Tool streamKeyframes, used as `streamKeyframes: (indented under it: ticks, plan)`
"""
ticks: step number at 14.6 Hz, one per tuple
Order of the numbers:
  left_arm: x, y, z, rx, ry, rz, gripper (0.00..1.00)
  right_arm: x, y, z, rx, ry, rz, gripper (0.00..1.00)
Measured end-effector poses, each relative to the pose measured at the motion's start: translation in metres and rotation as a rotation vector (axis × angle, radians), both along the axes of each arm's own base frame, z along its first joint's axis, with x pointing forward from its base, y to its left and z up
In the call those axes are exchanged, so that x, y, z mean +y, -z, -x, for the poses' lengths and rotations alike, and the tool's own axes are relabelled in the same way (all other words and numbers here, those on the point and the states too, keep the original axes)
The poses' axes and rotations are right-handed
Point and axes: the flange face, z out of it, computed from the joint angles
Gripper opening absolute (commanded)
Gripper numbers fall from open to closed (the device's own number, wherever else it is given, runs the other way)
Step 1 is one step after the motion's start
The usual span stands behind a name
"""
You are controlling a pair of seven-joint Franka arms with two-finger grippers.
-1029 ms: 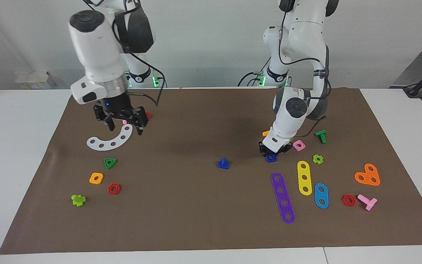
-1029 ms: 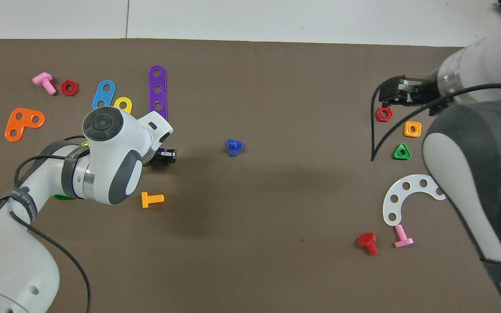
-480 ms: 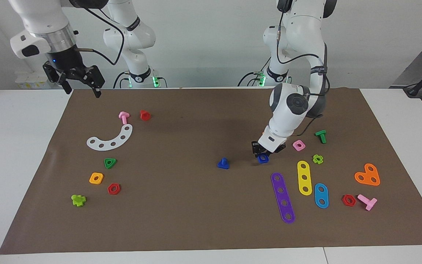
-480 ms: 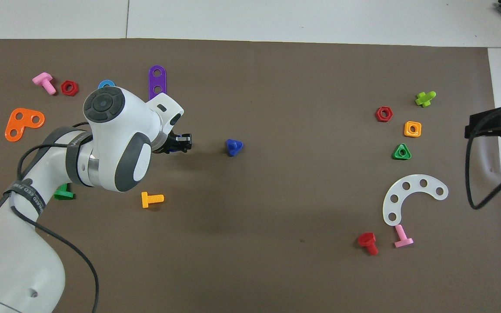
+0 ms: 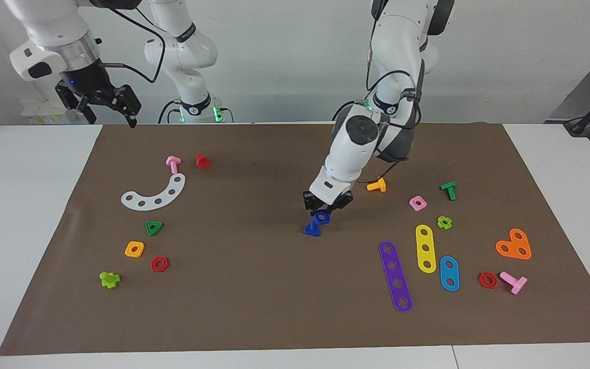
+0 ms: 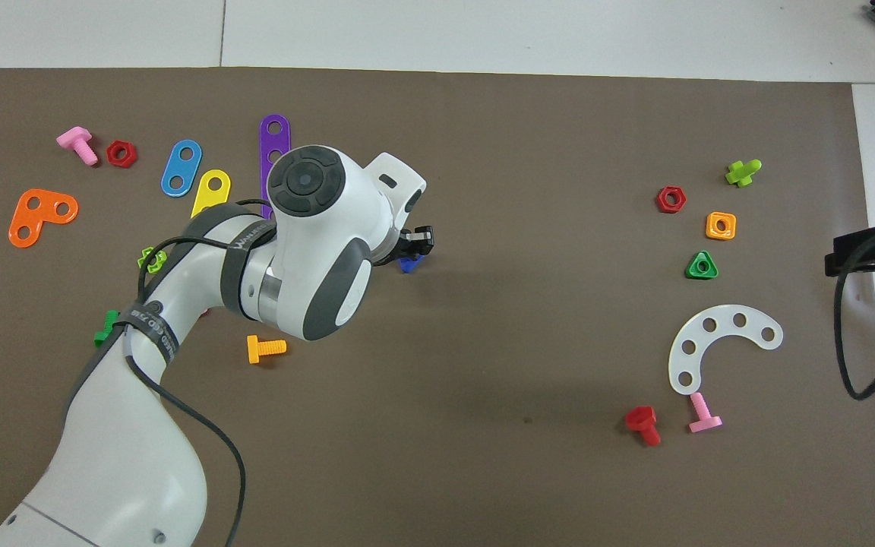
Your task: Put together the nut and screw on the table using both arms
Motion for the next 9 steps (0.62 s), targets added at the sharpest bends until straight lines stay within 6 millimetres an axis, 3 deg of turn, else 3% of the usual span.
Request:
streamKeyframes:
  ticks: [2,9]
  plan:
    - [-0.0093,0.0081,0.0004,0.006,0.008,-0.003,0.18,0.0000,0.0035,0.0002,0.008,0.000,0.000,1.00]
    - [-0.0034,0.0112,-0.0064,0.004,-0.005,-0.009,0.18,0.0000,0.0038,0.0010,0.009,0.000,0.000,1.00]
